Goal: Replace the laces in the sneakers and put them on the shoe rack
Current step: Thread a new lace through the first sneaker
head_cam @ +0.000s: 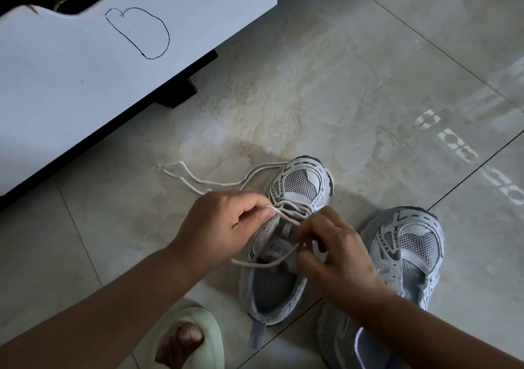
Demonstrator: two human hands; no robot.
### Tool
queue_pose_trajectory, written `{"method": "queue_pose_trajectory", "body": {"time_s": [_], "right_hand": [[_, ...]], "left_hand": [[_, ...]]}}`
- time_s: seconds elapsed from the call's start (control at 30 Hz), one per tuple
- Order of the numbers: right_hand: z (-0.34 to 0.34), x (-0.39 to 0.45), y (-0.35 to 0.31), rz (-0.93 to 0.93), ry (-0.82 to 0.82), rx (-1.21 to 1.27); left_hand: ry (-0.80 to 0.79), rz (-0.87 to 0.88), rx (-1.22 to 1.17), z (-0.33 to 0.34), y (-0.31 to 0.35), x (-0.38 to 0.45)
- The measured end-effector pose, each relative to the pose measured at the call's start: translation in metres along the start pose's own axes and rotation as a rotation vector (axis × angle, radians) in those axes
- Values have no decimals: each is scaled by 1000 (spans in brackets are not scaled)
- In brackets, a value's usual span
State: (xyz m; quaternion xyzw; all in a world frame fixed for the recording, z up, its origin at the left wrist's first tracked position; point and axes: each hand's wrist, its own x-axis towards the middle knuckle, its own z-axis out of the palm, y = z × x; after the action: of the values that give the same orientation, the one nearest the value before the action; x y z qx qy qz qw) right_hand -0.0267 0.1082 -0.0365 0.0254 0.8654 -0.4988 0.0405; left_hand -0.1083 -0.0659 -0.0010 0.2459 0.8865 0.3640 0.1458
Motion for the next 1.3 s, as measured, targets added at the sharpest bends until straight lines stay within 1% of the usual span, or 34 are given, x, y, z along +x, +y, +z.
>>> {"method": "queue_pose_trajectory", "body": {"time_s": [0.07, 0.17, 0.2, 0.27, 0.33, 0.43, 0.53, 0.6, 0.67, 0.73, 0.83, 0.93, 1.0, 1.1, 1.3], "right_hand": [[1, 6, -6, -31, 36, 4], [-1, 21, -15, -60, -14, 117], [-2, 26, -17, -88, -21, 116], [-5, 35, -15, -102, 14, 47], [-6, 41, -11, -27, 74, 6], [-7, 48, -3, 148, 155, -52], [-9, 54, 6, 300, 179, -93], [-12, 56, 8, 342, 176, -133], [-13, 57, 6, 320, 150, -153], [-13, 55, 1, 223, 124, -153], [-8, 49, -5, 57, 77, -114], [0, 37, -7, -35, -2, -228], [6, 30, -7, -49, -26, -318], [12, 25, -2, -13, -42, -374], [17, 24, -2, 73, -29, -292]], "left_hand": [[-23, 55, 41, -3, 1, 2], [-21, 122, 39, -4, 4, 6], [-20, 130, 20, -6, 4, 8], [-23, 140, 28, -11, -1, 10], [-27, 123, 57, -17, -10, 9], [-43, 60, 5, -24, -23, 1], [-92, 47, -31, -30, -29, -9], [-149, 51, -26, -33, -33, -15], [-224, 49, -12, -33, -35, -20], [-276, 64, 48, -28, -36, -21], [-278, 91, 107, -22, -34, -15], [-263, 146, 173, -15, -32, -9], [-246, 123, 167, -10, -30, -8], [-194, 90, 164, -3, -30, -7], [-105, 46, 206, 3, -28, -8]]}}
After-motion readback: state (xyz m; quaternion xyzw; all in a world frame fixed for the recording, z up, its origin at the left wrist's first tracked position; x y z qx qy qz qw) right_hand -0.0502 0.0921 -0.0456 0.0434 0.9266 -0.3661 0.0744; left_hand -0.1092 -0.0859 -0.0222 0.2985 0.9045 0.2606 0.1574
